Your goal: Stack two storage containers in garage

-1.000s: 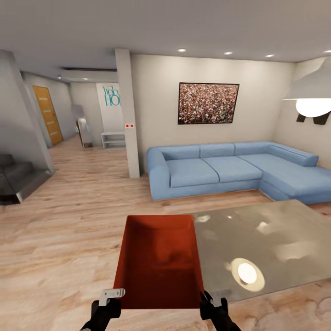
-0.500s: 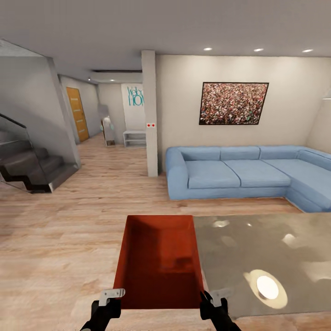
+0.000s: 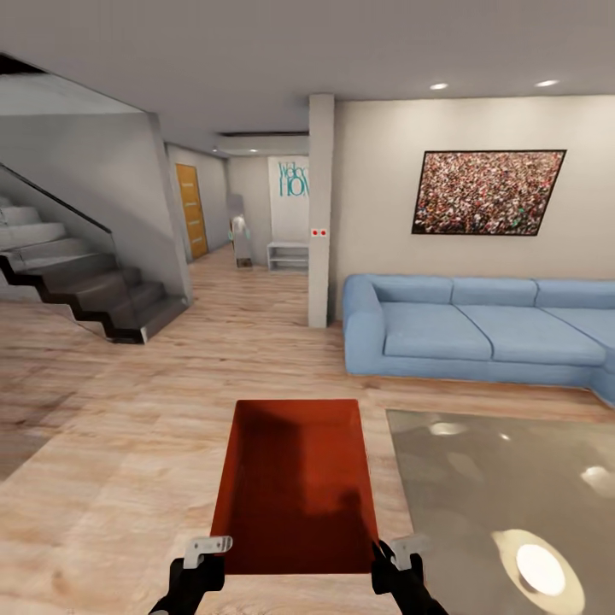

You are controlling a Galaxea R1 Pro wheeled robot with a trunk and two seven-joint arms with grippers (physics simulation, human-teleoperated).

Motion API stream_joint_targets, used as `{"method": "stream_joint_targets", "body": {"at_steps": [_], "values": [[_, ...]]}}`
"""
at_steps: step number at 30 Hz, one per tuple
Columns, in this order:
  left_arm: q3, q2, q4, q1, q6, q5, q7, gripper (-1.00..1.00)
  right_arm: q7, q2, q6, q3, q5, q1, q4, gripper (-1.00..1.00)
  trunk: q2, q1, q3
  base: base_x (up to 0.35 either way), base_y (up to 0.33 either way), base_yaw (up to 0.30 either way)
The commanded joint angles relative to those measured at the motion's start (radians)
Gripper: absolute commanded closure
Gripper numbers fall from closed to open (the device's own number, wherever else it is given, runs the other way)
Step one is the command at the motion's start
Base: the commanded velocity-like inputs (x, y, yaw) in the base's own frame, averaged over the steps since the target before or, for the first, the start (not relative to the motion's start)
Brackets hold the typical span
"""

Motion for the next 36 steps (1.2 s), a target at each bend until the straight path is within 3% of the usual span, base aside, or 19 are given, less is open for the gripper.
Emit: {"method": "stream_joint_targets", "body": {"at_steps": [1, 7, 20, 36], "values": [[-0.001, 0.007, -0.002, -0.001, -0.001, 0.001, 0.014, 1.0, 0.005, -0.001, -0.003, 0.002, -0.004, -0.001, 0.003, 1.0, -0.002, 0.001, -0.002, 0.0, 0.0, 0.294], [-0.001, 0.007, -0.002, -0.001, 0.0, 0.001, 0.013, 1.0, 0.005, -0.001, -0.003, 0.002, -0.004, -0.001, 0.003, 1.0, -0.002, 0.001, -0.002, 0.046, 0.027, 0.294], [-0.001, 0.008, -0.002, -0.001, 0.001, 0.001, 0.015, 1.0, 0.005, -0.001, -0.003, 0.002, -0.004, -0.001, 0.003, 1.0, -0.002, 0.001, -0.002, 0.254, 0.149, 0.287], [-0.001, 0.009, -0.002, -0.001, 0.001, -0.001, 0.015, 1.0, 0.011, 0.0, -0.004, 0.001, -0.005, -0.001, 0.003, 1.0, -0.002, 0.001, -0.002, 0.291, 0.108, 0.018]]}}
